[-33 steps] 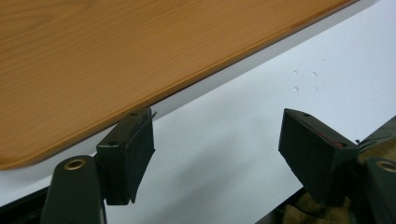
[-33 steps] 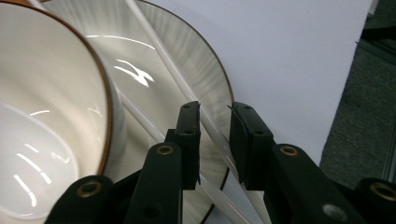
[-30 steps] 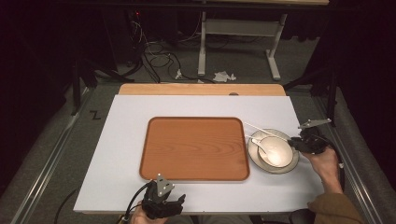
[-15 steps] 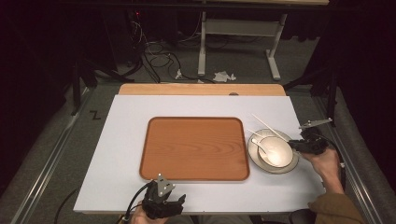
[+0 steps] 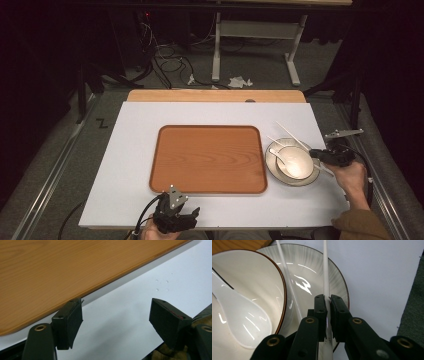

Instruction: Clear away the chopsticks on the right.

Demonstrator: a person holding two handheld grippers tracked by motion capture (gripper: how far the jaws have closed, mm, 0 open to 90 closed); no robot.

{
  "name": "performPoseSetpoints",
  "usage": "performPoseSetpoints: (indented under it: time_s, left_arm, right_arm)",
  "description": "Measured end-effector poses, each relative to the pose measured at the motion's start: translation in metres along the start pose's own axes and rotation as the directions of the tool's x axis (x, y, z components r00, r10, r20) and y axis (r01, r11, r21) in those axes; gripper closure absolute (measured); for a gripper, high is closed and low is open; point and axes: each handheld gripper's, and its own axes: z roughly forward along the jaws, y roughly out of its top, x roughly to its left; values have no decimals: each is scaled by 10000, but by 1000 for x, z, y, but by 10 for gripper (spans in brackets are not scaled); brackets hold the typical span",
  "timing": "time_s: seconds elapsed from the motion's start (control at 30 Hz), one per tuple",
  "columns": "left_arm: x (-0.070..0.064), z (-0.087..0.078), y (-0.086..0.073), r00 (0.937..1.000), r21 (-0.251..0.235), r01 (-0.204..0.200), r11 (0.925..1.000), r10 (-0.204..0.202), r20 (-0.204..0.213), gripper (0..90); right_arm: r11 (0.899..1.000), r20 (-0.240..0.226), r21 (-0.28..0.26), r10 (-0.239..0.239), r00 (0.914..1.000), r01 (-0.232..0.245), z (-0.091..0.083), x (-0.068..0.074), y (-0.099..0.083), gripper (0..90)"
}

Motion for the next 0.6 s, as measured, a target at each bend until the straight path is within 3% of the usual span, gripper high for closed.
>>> performPoseSetpoints:
  time_s: [0.33, 0.43, 0.6]
  left_arm:
    - [-2, 6, 9, 9990, -42, -332, 9994, 334, 305, 269]
    - [-2, 8, 11, 9982, -8, -438, 9990, 438, 414, 268]
    - [-3, 12, 17, 9971, -190, -556, 9983, 565, 505, 265]
  right_arm:
    - [9939, -224, -1090, 134, 9997, -158, -27, 8, -10, 854]
    - [9927, -278, -1183, 216, 9994, -248, -30, 11, -12, 853]
    - [9911, 24, -1326, 157, 9999, -152, -41, 19, -18, 854]
